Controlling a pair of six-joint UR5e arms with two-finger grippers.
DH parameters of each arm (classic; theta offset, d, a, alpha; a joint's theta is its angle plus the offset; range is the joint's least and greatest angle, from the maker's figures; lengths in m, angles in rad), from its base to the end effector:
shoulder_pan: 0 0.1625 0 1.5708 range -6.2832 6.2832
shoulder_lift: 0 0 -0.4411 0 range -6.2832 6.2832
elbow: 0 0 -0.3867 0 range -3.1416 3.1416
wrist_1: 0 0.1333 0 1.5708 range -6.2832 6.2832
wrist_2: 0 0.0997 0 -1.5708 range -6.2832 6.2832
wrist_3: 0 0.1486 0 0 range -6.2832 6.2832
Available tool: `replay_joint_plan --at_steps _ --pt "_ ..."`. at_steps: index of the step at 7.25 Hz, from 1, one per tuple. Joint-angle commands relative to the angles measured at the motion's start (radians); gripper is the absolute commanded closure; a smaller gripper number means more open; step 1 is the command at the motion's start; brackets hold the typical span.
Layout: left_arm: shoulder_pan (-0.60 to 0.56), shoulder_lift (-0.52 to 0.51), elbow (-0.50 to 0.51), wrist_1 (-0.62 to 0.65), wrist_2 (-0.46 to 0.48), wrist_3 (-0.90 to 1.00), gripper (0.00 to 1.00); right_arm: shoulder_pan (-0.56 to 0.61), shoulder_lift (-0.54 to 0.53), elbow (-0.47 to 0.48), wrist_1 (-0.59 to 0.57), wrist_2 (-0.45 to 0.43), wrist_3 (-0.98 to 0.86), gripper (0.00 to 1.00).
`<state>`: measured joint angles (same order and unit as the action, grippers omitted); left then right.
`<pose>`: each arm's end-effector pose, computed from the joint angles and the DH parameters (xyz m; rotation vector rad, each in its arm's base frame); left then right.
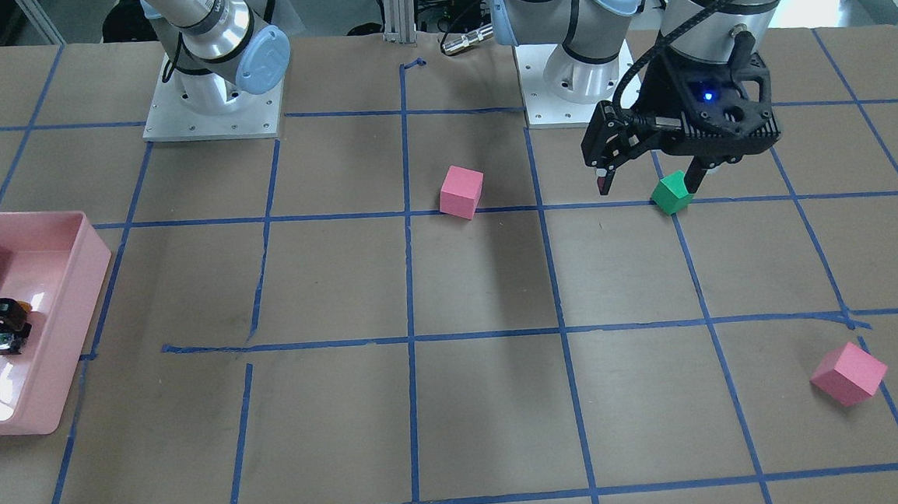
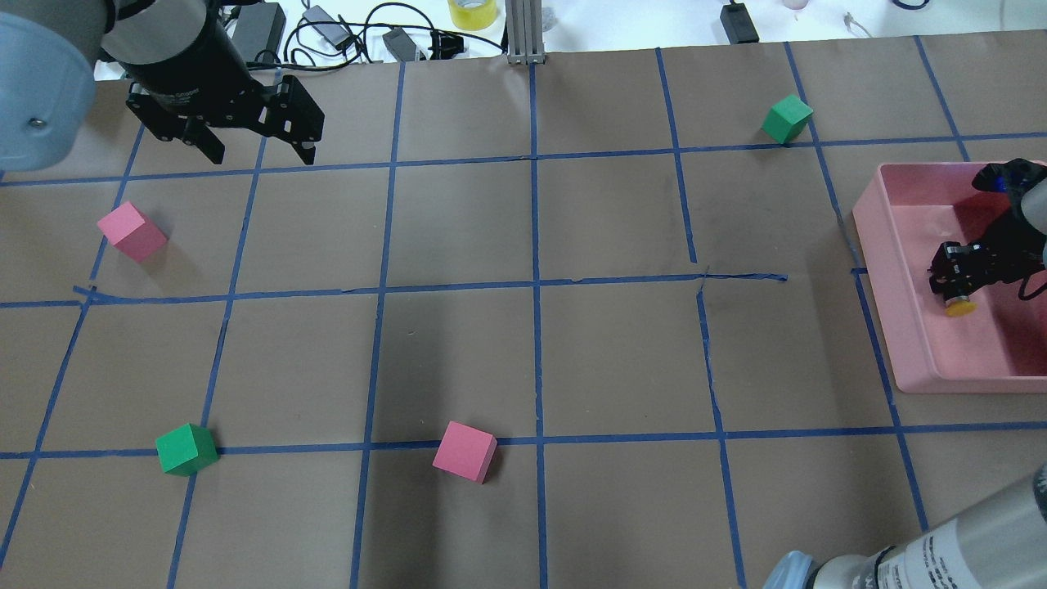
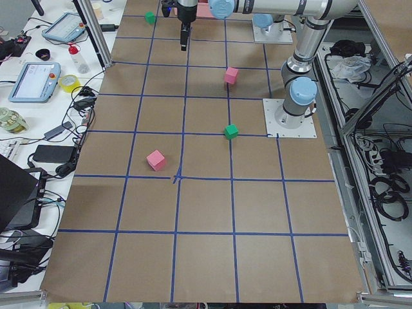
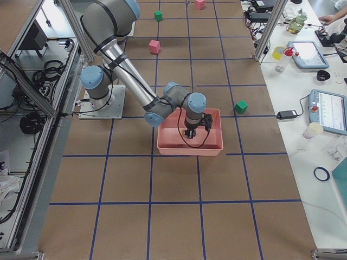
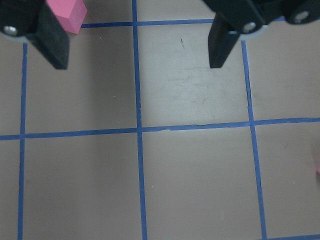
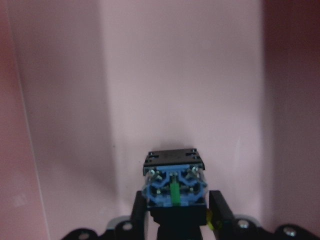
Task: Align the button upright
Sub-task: 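Lift the button switch out of the tray with the right gripper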
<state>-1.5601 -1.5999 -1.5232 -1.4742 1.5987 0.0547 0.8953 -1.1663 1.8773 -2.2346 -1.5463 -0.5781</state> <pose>-0.1236 -0.5169 0.4745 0.0658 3.1042 -0.1774 -0.2428 -0.5220 0.1626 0.1515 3.0901 0.0369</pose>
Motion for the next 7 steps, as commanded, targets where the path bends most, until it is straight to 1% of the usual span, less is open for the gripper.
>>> replay_joint_plan --at_steps 1,2,3,5,6,7 --pt "0.000 0.000 0.000 0.000 0.001 0.001 0.00 -0.001 -0.025 -0.026 0.007 -0.003 -0.002 1.00" --pt "0.000 0.000 0.000 0.000 0.001 0.001 0.00 -0.001 -0.059 -0.052 0.036 -0.003 -0.002 1.00" --pt "0.000 0.000 0.000 0.000 0.001 0.001 0.00 0.002 -0.093 -0.091 0.112 -0.003 0.000 1.00" --pt "0.000 0.000 0.000 0.000 0.001 0.001 0.00 0.020 -0.137 -0.206 0.266 0.000 0.003 1.00" --pt "0.000 0.000 0.000 0.000 0.001 0.001 0.00 0.068 -0.165 -0.255 0.326 0.000 0.009 1.00" --pt "0.000 0.000 0.000 0.000 0.001 0.001 0.00 0.136 -0.189 -0.298 0.386 0.003 0.061 1.00"
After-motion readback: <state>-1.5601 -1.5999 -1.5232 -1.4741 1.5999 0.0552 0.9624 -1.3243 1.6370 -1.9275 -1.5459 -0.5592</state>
